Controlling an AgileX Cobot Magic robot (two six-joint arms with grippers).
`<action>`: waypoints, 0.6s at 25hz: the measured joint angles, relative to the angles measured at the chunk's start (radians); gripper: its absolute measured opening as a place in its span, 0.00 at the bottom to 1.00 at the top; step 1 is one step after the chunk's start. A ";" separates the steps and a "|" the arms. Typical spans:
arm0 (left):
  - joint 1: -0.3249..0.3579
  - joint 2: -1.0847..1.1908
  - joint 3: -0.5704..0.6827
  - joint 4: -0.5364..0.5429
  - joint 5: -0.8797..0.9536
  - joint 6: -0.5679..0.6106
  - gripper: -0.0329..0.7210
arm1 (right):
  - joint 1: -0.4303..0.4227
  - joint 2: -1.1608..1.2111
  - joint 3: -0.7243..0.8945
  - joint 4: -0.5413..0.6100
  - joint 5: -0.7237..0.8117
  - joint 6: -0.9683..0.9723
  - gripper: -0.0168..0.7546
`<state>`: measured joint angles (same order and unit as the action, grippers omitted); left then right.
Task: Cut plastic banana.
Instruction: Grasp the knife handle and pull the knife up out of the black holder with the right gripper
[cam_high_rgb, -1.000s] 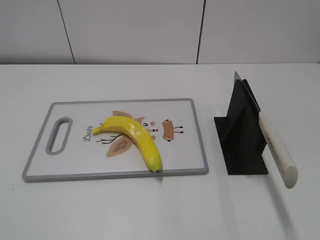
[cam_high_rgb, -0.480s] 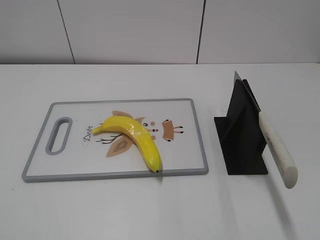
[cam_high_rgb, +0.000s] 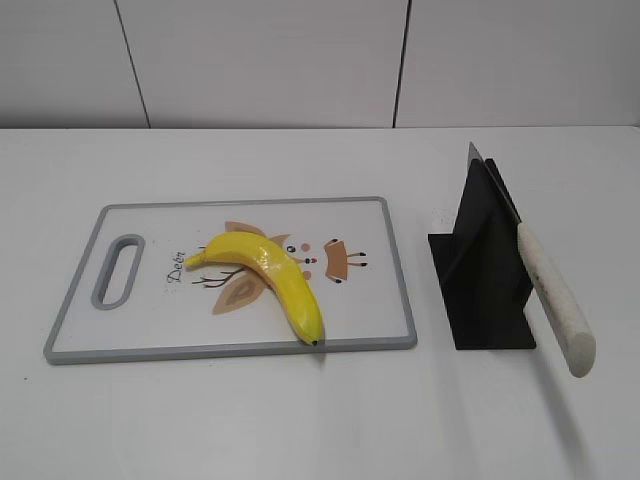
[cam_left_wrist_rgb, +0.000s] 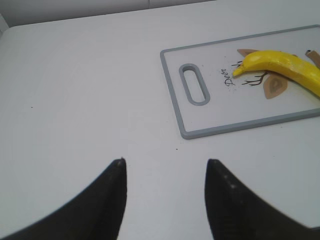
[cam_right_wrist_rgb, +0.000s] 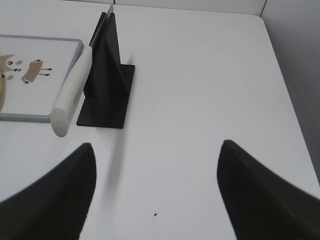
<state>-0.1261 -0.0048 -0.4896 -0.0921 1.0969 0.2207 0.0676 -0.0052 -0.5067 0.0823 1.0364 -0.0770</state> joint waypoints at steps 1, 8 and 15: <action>0.000 0.000 0.000 0.000 0.000 0.000 0.67 | 0.000 0.000 0.000 0.000 0.000 0.000 0.77; 0.000 0.000 0.000 0.000 0.000 0.000 0.67 | 0.000 0.002 0.000 0.005 0.000 0.000 0.77; 0.000 0.000 0.000 0.000 0.000 0.000 0.67 | 0.000 0.266 -0.059 0.014 0.048 0.001 0.77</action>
<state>-0.1261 -0.0048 -0.4896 -0.0921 1.0969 0.2207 0.0676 0.2610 -0.5660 0.0958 1.0840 -0.0761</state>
